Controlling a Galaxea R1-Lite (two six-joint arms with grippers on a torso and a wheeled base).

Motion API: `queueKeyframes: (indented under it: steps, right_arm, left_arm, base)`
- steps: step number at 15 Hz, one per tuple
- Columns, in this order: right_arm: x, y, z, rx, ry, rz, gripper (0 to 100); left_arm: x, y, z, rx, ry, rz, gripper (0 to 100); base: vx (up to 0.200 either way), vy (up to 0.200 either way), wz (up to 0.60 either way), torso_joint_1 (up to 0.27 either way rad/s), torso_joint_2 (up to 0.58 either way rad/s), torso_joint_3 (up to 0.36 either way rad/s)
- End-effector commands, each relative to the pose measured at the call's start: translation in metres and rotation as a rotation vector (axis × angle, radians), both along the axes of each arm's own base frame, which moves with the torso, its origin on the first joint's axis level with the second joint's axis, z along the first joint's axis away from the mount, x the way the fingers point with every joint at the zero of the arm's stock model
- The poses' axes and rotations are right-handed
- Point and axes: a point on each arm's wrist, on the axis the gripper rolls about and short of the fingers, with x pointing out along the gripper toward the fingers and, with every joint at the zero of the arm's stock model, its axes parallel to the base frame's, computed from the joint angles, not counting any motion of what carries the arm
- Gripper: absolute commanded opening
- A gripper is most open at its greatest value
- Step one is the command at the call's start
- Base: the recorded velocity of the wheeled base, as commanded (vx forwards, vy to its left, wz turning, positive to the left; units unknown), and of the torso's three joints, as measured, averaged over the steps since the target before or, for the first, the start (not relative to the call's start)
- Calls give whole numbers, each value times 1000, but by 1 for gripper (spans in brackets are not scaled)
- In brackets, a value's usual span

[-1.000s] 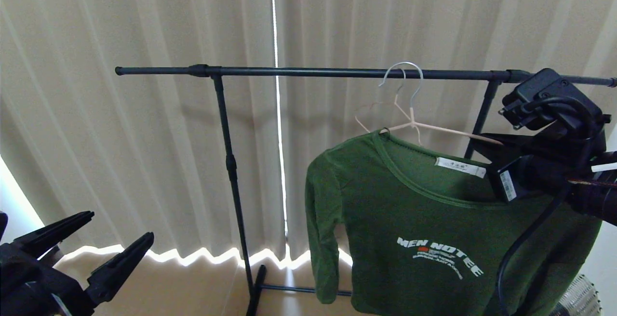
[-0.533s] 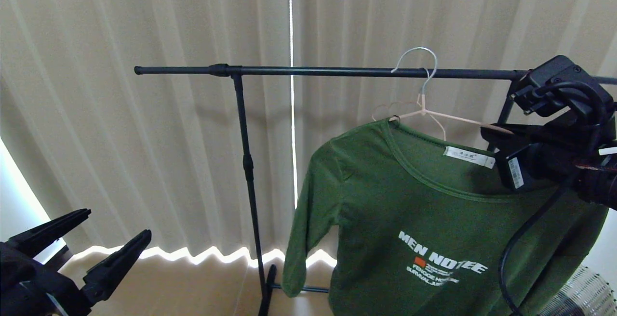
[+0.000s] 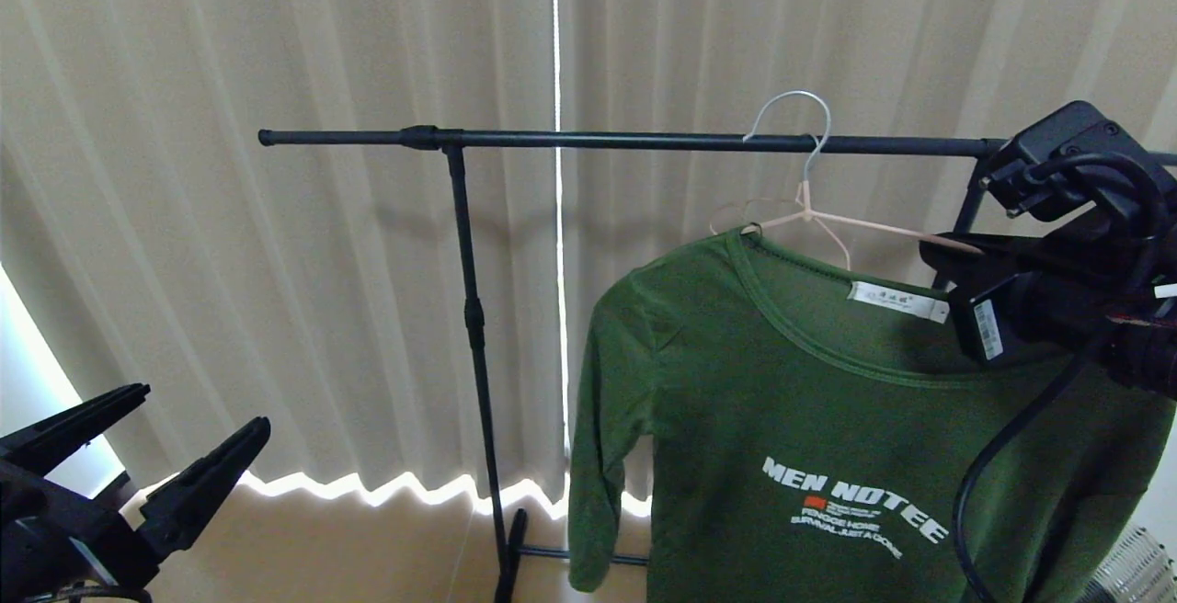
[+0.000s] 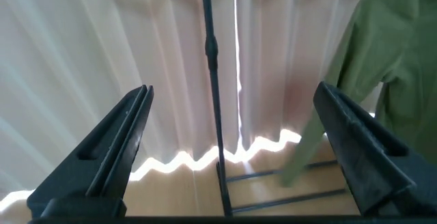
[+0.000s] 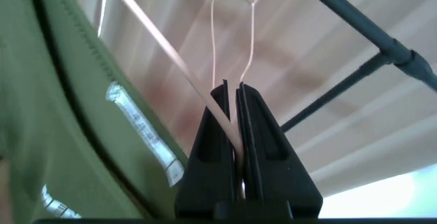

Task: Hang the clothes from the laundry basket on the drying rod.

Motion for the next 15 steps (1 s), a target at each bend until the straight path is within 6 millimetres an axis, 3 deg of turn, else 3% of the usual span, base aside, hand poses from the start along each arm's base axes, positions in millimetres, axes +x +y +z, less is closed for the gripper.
queueKeyframes:
  steps: [1, 12, 15]
  right_arm:
    - [1, 0, -1, -3, 5, 0, 0]
    - [5, -2, -2, 20, 8, -36, 0]
    - [21, 6, -9, 96, 44, -64, 0]
  left_arm:
    - [0, 0, 0, 0, 3, 0, 100]
    - [-1, 0, -4, 8, 17, -2, 100]
    - [-3, 0, -8, 15, 28, -10, 100]
  base:
    - [200, 0, 0, -7, -2, 2]
    - [200, 0, 0, 4, 2, 0]
    - [0, 0, 0, 0, 0, 0]
